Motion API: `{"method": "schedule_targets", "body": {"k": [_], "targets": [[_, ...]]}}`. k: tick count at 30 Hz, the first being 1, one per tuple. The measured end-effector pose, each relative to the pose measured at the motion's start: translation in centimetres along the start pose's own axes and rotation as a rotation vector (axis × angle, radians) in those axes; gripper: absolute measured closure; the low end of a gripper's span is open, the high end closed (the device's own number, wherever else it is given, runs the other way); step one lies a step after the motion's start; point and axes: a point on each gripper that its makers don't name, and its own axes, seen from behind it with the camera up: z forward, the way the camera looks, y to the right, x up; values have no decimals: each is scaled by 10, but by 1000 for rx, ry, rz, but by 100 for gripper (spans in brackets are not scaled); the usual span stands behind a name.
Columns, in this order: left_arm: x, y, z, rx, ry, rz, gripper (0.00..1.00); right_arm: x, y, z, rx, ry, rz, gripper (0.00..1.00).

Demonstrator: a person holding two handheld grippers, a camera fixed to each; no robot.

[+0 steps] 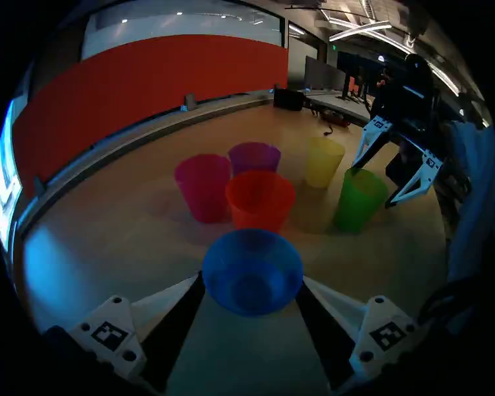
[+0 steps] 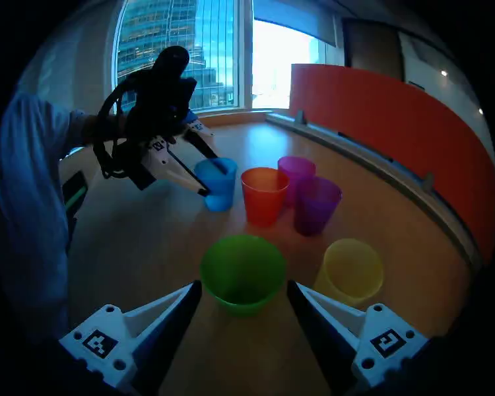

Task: Pour water

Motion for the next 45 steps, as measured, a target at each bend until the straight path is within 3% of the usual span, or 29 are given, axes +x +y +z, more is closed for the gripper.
{"method": "schedule_targets", "body": {"k": [2,22,25,31,45], "targets": [[1,1,1,-1,2,5,14,0,0,1,0,-1,-2,0],[0,1,-2,8,4,20,15,4,-2,19,3,13,-2,0],[0,0,-3,11,5,20,15,5,-3,19,6,16,2,7],[1,-1,-6,18,15,16,15,4,-4,19,7,17,5,9],[36,-3,-37,52,113,5,15,51,-2,-5,-21,114,3,9]]}}
